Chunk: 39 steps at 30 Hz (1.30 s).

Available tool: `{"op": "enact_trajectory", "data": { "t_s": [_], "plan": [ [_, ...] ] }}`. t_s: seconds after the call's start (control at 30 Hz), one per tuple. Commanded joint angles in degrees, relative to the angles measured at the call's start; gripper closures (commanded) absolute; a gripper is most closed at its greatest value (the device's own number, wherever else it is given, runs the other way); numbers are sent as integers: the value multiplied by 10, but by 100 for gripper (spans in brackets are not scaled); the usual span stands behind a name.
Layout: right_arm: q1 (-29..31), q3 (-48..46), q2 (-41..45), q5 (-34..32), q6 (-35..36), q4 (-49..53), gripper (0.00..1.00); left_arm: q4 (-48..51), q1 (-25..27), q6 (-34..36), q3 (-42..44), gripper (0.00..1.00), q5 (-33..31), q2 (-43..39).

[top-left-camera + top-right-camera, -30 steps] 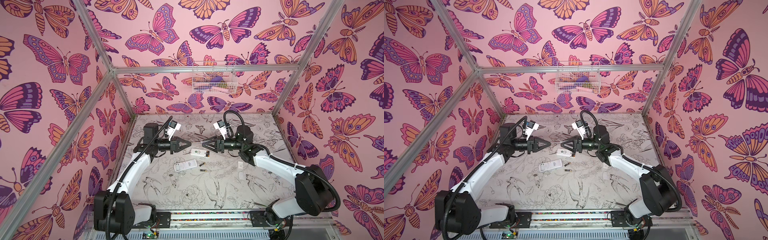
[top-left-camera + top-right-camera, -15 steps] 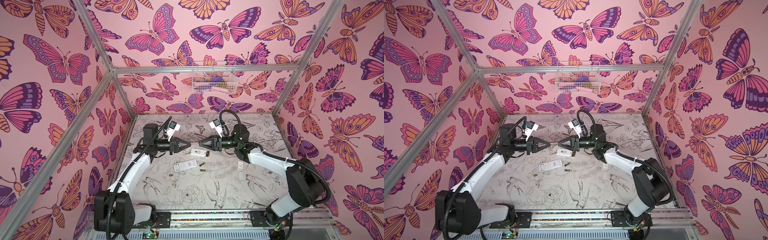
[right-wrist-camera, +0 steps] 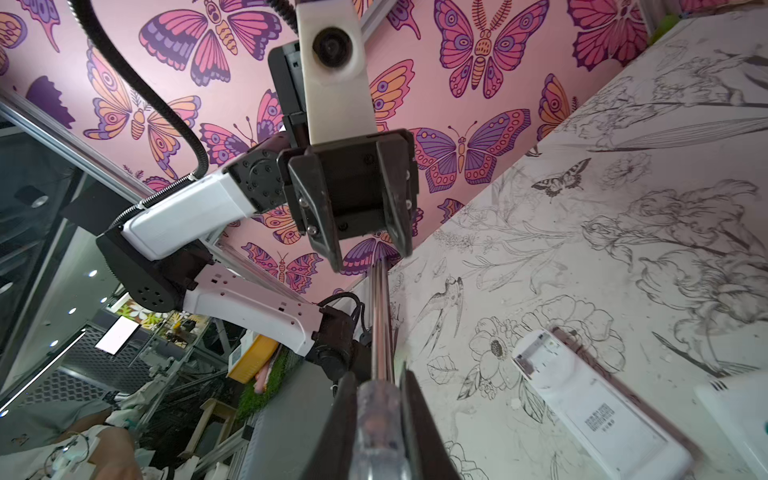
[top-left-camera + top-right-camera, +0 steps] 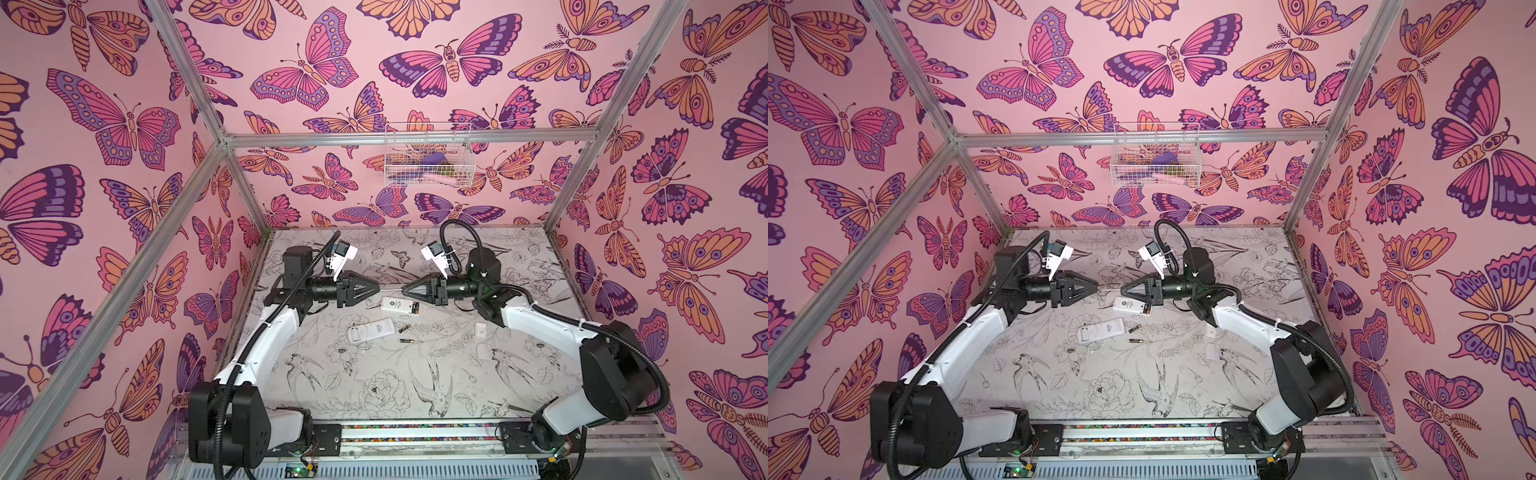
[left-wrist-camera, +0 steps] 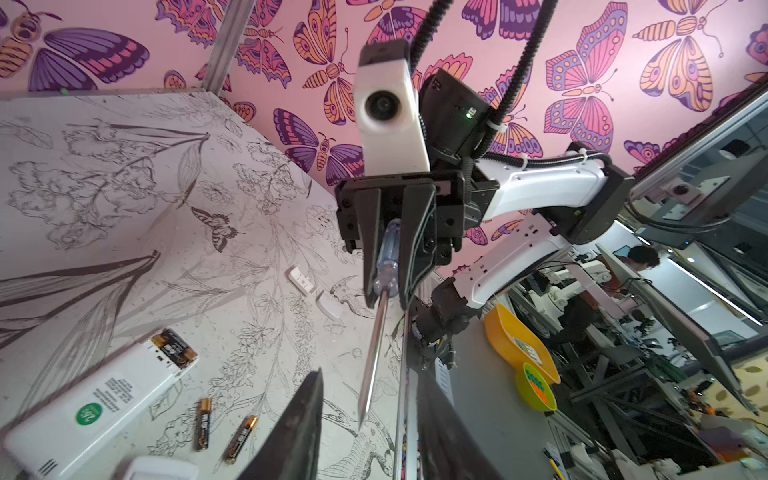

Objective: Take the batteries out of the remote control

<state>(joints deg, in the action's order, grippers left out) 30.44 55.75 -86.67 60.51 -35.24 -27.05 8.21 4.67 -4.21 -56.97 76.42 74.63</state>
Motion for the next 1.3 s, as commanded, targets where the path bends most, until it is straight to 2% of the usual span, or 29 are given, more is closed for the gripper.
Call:
{"op": "enact_trajectory", "data": {
  "t_s": [0.0,0.1,0.13,0.2,0.4,0.57,0.63,0.73,0.83,1.03,1.27],
  "plan": [
    [-22,20,53,-43,131,193,100,64,-13,78,-65,46,-4,16],
    [-27,43,73,-90,208,314,100,214,-13,232,-143,38,-43,42],
    [-28,46,77,-108,220,335,100,233,-13,254,-157,37,-64,48],
    [-30,56,77,-131,251,372,100,254,-13,290,-178,37,-103,62],
    [-40,134,49,-193,390,542,100,293,1,358,-225,32,-157,125],
    [-54,183,0,-231,470,613,100,349,29,468,-261,28,-214,178],
    [-55,206,-26,-241,493,638,100,351,37,489,-267,27,-222,196],
    [-56,240,-72,-261,511,662,100,351,42,513,-274,25,-222,223],
    [-59,253,-92,-258,523,663,100,347,52,541,-278,21,-251,249],
    [-59,185,-65,-267,548,605,100,323,61,601,-274,17,-283,293],
    [-58,116,-38,-304,616,571,100,317,85,672,-282,13,-294,343]
  ]
}}
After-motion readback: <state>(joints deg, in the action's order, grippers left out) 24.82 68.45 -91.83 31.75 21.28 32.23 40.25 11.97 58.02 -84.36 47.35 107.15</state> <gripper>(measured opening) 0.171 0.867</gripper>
